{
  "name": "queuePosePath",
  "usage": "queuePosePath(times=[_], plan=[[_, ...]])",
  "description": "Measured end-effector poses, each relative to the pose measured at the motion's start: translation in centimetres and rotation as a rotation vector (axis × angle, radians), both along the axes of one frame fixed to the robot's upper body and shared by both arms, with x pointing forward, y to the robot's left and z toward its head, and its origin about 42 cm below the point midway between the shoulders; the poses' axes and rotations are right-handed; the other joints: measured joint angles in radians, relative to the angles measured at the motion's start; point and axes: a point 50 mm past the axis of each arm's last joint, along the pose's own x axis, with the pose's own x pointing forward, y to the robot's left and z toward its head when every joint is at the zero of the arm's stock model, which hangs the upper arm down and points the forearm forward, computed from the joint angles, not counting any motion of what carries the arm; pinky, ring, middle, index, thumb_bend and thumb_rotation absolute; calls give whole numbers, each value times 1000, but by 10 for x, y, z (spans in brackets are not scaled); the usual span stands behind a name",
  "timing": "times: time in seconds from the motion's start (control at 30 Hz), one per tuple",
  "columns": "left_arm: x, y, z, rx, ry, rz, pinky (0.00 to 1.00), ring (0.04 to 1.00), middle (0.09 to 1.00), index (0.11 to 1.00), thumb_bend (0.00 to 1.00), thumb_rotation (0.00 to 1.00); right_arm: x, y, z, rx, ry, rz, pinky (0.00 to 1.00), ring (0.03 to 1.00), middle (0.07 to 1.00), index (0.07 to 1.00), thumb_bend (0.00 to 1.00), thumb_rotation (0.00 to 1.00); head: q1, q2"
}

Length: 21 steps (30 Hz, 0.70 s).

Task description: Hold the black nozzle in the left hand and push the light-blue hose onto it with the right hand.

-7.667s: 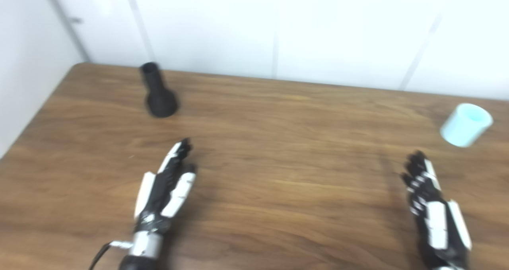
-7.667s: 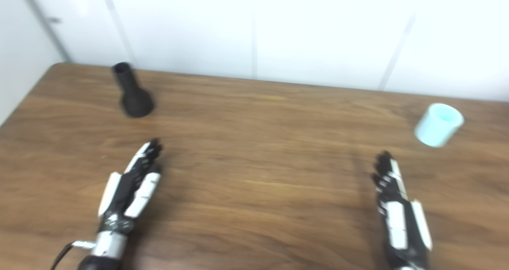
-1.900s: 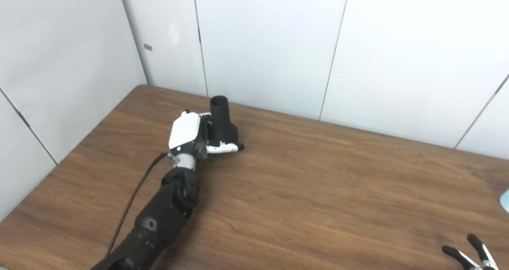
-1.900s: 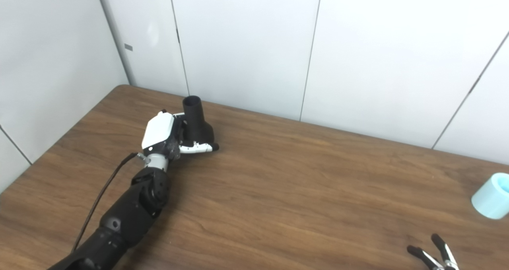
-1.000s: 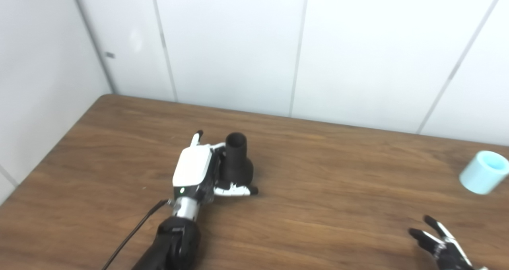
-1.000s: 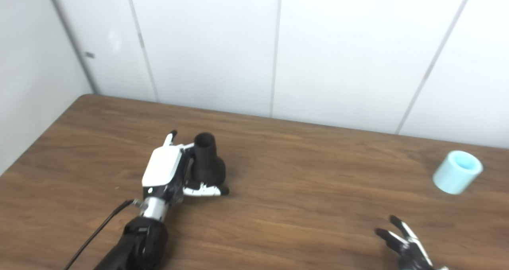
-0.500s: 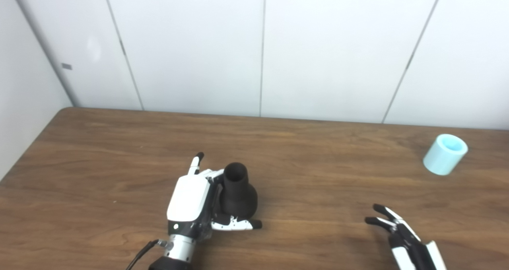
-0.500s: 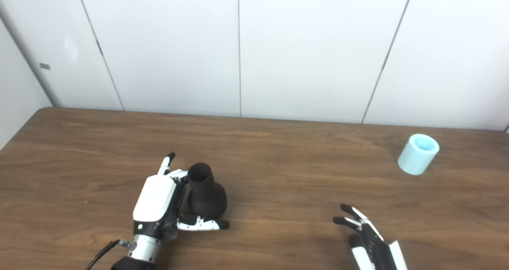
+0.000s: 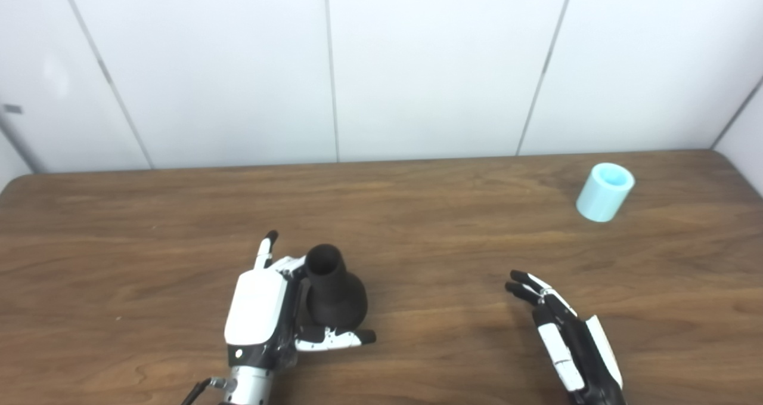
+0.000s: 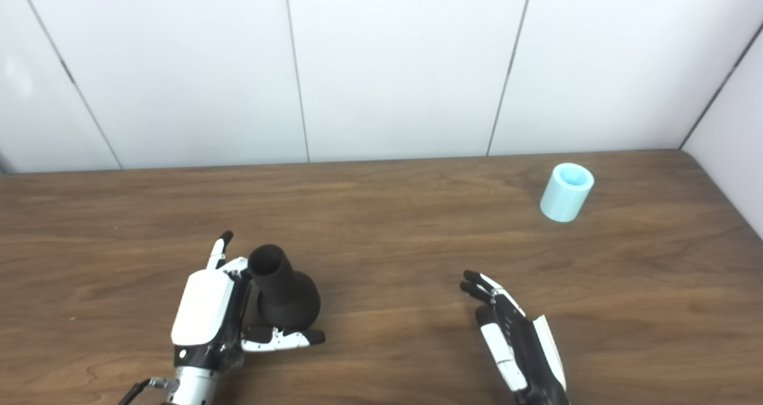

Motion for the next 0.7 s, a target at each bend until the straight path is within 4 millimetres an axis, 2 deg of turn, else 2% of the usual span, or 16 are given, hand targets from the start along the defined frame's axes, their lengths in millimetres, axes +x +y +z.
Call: queuePosePath(times=[0.1,0.17,0.27,0.33,0.43,0.5,0.63,0.7], plan=[[0,1,-1,0,13,-5,1000,601,446,510,522,0,1,-2,2,13,-3,-20,820,843,840,828,456,867,0,0],[0,1,-1,-3,14,-5,1000,602,462,506,523,0,1,-5,4,2,-9,-36,796,840,839,830,417,760,6,-6],[-1,2,0,-12,9,-13,1000,606,449,508,523,0,2,-12,9,-53,-12,-63,846,852,844,846,400,599,-21,-9],[-1,3,-1,-15,7,-19,1000,608,439,509,522,0,4,-21,13,-95,-20,-94,878,869,858,856,432,517,-37,-8],[-2,5,-1,-18,8,-17,1000,609,436,509,522,0,13,-40,21,-131,-39,-149,853,870,867,854,501,516,-61,-5],[-2,6,-1,-25,9,-18,1000,610,438,509,522,0,22,-52,29,-164,-53,-169,773,833,846,845,545,514,-86,-3],[-3,6,-1,-33,5,-33,1000,611,444,508,523,0,41,-70,54,-210,-105,-200,739,829,849,836,569,417,-109,-2],[-3,6,-1,-33,3,-37,1000,610,444,508,523,0,48,-74,67,-223,-133,-205,734,825,843,836,605,441,-126,2]])
